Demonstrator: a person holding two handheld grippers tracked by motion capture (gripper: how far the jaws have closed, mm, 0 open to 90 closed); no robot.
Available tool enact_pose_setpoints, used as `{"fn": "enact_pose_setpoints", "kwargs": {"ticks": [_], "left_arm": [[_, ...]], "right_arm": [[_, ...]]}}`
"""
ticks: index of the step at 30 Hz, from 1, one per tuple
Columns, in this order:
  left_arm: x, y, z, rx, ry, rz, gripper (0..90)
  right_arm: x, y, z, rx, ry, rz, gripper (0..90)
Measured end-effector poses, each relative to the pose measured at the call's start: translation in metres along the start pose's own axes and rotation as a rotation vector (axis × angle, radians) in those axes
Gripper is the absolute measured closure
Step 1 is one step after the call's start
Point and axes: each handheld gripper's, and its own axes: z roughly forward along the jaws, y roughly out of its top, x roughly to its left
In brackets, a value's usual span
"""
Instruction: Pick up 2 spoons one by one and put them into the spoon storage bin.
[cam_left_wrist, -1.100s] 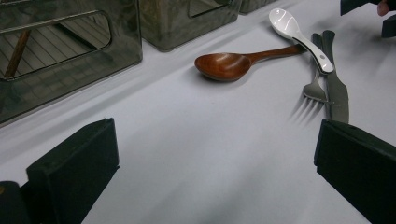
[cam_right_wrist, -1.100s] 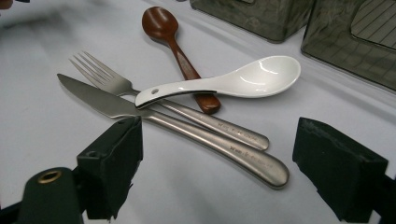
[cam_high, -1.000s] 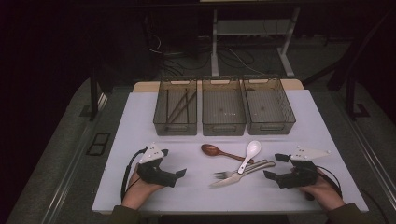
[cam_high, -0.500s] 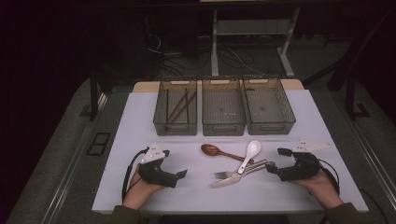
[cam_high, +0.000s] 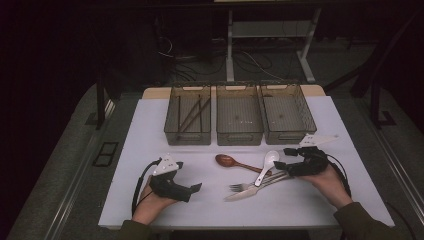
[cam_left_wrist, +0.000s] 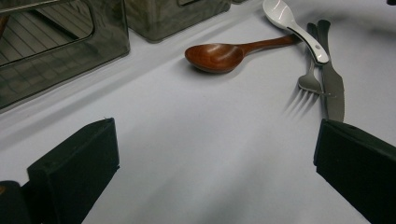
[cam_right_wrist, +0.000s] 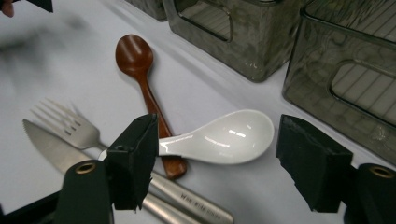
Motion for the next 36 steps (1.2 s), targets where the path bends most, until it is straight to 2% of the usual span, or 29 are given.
{"fn": "enact_pose_setpoints", "kwargs": {"ticks": [14, 20, 23, 26, 29, 32, 36], "left_arm": [[0.0, 0.0, 0.002, 0.012, -0.012, 0.009, 0.0], [0.0, 0.001, 0.003, 0.013, -0.016, 0.011, 0.0], [-0.001, 0.001, 0.004, 0.015, -0.018, 0.013, 0.0], [-0.001, 0.001, 0.004, 0.016, -0.019, 0.013, 0.0], [-0.001, 0.001, 0.004, 0.017, -0.02, 0.015, 0.0], [-0.001, 0.001, 0.004, 0.018, -0.021, 0.017, 0.0], [-0.001, 0.001, 0.004, 0.02, -0.023, 0.018, 0.0]], "right_arm": [[-0.017, 0.016, 0.028, 0.043, -0.008, -0.005, 41.7], [-0.018, 0.022, 0.038, 0.065, -0.027, -0.017, 54.9], [-0.017, 0.028, 0.045, 0.07, -0.026, -0.032, 65.2], [-0.015, 0.031, 0.054, 0.102, -0.024, -0.049, 76.6], [-0.012, 0.034, 0.062, 0.14, -0.024, -0.068, 84.2], [-0.011, 0.033, 0.069, 0.169, -0.025, -0.084, 89.2], [-0.014, 0.031, 0.069, 0.196, -0.027, -0.085, 89.5]]}}
